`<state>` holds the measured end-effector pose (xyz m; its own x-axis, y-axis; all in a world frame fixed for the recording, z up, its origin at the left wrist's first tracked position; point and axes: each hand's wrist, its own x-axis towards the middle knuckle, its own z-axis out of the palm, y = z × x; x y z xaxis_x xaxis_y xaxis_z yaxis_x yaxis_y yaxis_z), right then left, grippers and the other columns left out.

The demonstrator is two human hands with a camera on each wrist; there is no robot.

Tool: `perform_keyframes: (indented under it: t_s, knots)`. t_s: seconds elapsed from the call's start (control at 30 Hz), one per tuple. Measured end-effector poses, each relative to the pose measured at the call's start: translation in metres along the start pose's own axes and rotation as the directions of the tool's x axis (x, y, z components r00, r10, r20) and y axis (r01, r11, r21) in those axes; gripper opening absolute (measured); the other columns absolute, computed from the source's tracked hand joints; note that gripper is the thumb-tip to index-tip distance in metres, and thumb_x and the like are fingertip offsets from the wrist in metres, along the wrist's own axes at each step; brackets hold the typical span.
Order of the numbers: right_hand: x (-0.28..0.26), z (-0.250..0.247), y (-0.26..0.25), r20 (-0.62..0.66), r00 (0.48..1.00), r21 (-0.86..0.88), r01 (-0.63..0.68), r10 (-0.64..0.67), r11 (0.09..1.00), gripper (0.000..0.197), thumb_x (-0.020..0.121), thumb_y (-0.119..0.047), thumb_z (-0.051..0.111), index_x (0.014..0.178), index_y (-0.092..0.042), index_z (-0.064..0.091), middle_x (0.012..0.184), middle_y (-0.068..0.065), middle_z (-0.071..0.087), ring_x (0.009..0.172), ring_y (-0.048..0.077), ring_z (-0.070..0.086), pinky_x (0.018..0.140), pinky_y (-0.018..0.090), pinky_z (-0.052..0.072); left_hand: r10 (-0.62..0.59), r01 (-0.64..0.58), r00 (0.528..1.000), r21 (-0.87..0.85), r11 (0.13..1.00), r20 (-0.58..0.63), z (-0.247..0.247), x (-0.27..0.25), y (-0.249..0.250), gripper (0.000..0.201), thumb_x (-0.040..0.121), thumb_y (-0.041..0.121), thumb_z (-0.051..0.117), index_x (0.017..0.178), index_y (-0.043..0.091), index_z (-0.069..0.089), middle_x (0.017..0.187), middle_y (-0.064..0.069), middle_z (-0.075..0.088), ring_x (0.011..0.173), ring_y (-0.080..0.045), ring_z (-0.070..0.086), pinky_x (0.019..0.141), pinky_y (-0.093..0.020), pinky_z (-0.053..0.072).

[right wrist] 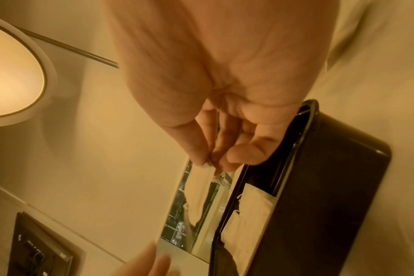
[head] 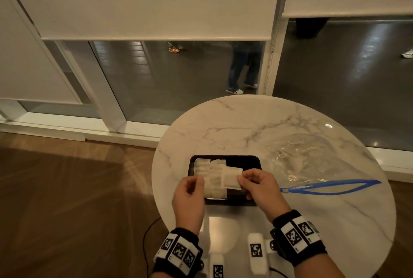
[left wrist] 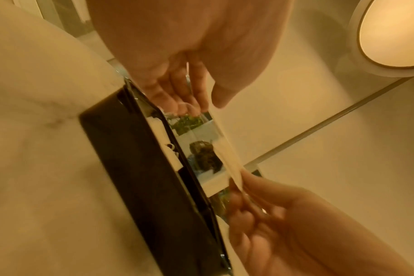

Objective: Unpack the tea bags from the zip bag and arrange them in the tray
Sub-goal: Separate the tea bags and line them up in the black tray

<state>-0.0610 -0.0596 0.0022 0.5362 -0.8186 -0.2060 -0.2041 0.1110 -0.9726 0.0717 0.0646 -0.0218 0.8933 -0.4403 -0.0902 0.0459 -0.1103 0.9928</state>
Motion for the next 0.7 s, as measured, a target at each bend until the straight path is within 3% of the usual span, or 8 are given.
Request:
perform_keyframes:
  t_s: [0.1,0.2,0.37,0.43,0.53,0.6,0.7]
  knots:
    - [0.008,-0.007,0.005,-0.096,0.995,-0.005,-0.036,0.036,0.999,0.004,0.094,-0.011,0.066,0.097,-0.012,0.068,0.085,0.006,0.07,0.072,0.015,0.061,0.058,0.024,0.051,-0.131,0.121,0.98,-0.075,0.99,-0.147,-0.013,0.015,-0.01,0.012,0.096,0.024,0.067,0.107,0.023,0.064,0.111,0.002,0.067,0.103,-0.017,0.064,0.094,-0.037,0.054]
    - [0.02,-0.011,0.01,-0.144,0.989,-0.067,-0.048,0.038,0.997,0.005,0.094,-0.013,0.065,0.099,-0.015,0.066,0.092,0.007,0.071,0.075,0.017,0.064,0.059,0.026,0.051,-0.213,0.201,0.973,-0.127,0.971,-0.088,-0.014,0.02,-0.02,0.032,0.097,0.022,0.066,0.127,0.017,0.057,0.122,0.0,0.061,0.114,-0.02,0.058,0.105,-0.04,0.048]
    - [0.057,-0.011,0.019,-0.169,0.985,-0.31,-0.077,0.025,0.947,0.009,0.089,-0.017,0.069,0.086,-0.025,0.065,0.087,0.001,0.072,0.086,0.021,0.069,0.083,0.044,0.06,-0.17,0.17,0.985,-0.097,0.981,0.004,-0.009,0.01,-0.034,0.023,0.098,0.017,0.063,0.121,0.02,0.061,0.115,0.002,0.068,0.106,-0.011,0.064,0.093,-0.029,0.052]
    - [0.072,-0.008,0.019,-0.182,0.983,-0.388,-0.099,0.029,0.916,0.011,0.086,-0.017,0.07,0.081,-0.027,0.066,0.085,0.002,0.072,0.084,0.023,0.07,0.083,0.045,0.06,-0.157,0.156,0.988,-0.09,0.984,-0.002,-0.008,0.009,-0.036,0.021,0.099,0.018,0.063,0.12,0.019,0.064,0.113,0.003,0.07,0.102,-0.007,0.064,0.096,-0.029,0.051]
    - [0.089,-0.002,0.018,-0.191,0.98,-0.48,-0.135,0.047,0.866,0.014,0.085,-0.013,0.065,0.075,-0.022,0.068,0.084,0.007,0.072,0.079,0.027,0.07,0.079,0.044,0.062,-0.153,0.147,0.988,-0.147,0.978,-0.027,-0.008,0.009,-0.038,0.016,0.1,0.017,0.061,0.115,0.018,0.065,0.108,0.004,0.069,0.098,-0.003,0.063,0.084,-0.019,0.049]
    - [0.097,0.001,0.019,-0.18,0.981,-0.552,-0.166,0.077,0.817,0.013,0.086,-0.009,0.062,0.08,-0.018,0.07,0.091,0.01,0.07,0.081,0.03,0.07,0.078,0.043,0.062,-0.157,0.147,0.987,-0.163,0.976,-0.044,-0.008,0.008,-0.039,0.017,0.101,0.017,0.059,0.117,0.016,0.067,0.109,0.003,0.069,0.101,-0.006,0.063,0.08,-0.016,0.047]
    - [0.106,0.005,0.02,-0.166,0.979,-0.645,-0.197,0.116,0.738,0.012,0.085,-0.004,0.062,0.089,-0.007,0.073,0.097,0.016,0.071,0.088,0.032,0.07,0.08,0.042,0.061,-0.151,0.14,0.987,-0.161,0.977,-0.059,-0.008,0.007,-0.042,0.024,0.102,0.02,0.058,0.122,0.012,0.067,0.112,0.002,0.07,0.106,-0.011,0.063,0.085,-0.018,0.047]
